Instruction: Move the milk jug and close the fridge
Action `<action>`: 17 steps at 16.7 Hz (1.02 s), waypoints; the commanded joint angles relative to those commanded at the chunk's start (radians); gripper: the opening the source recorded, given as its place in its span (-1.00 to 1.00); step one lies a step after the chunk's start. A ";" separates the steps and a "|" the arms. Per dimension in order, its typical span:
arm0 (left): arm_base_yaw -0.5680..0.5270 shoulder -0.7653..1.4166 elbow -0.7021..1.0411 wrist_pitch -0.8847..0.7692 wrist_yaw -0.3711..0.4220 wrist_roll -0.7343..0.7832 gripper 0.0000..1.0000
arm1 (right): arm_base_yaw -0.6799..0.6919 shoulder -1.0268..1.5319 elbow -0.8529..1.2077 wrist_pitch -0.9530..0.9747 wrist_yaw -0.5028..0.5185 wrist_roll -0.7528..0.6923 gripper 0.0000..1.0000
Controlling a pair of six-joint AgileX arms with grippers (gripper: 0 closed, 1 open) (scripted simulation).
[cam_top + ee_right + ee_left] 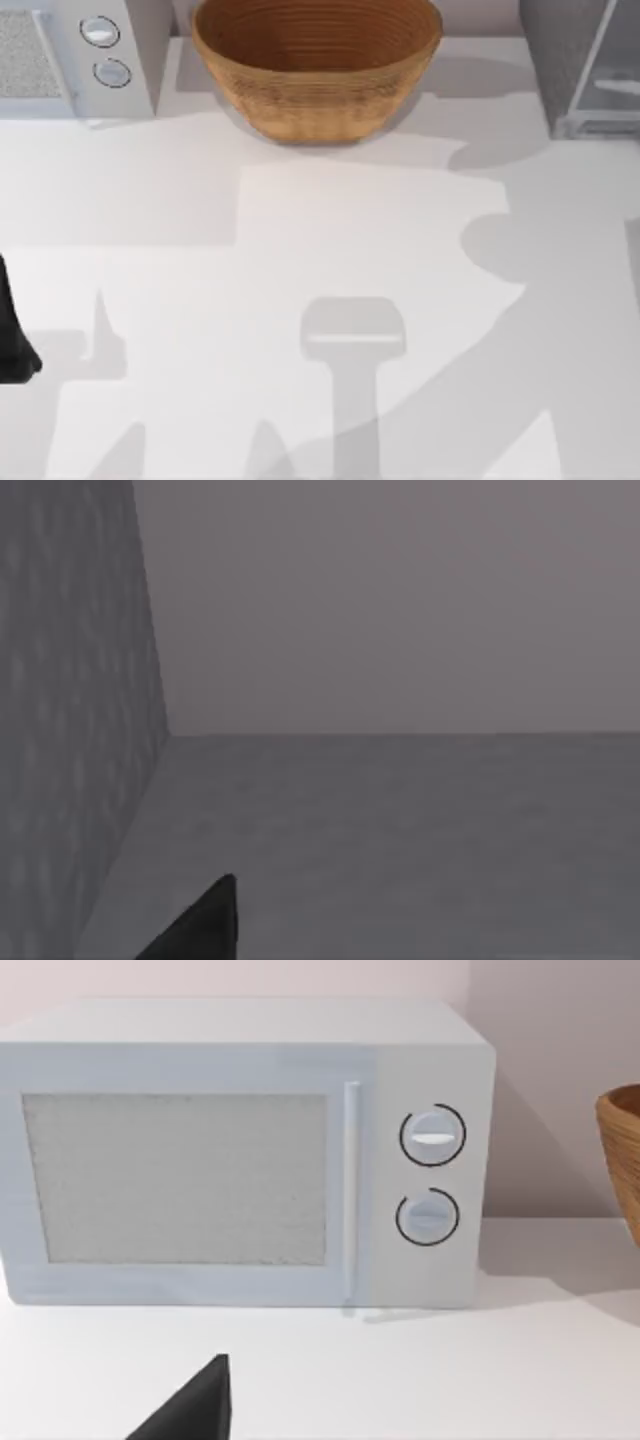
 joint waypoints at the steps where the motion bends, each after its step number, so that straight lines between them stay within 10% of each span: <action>1: 0.000 0.000 0.000 0.000 0.000 0.000 1.00 | 0.009 -0.058 -0.040 -0.031 0.001 0.005 1.00; 17: 0.000 0.000 0.000 0.000 0.000 0.000 1.00 | 0.116 -1.681 -0.773 -0.582 0.115 -0.027 1.00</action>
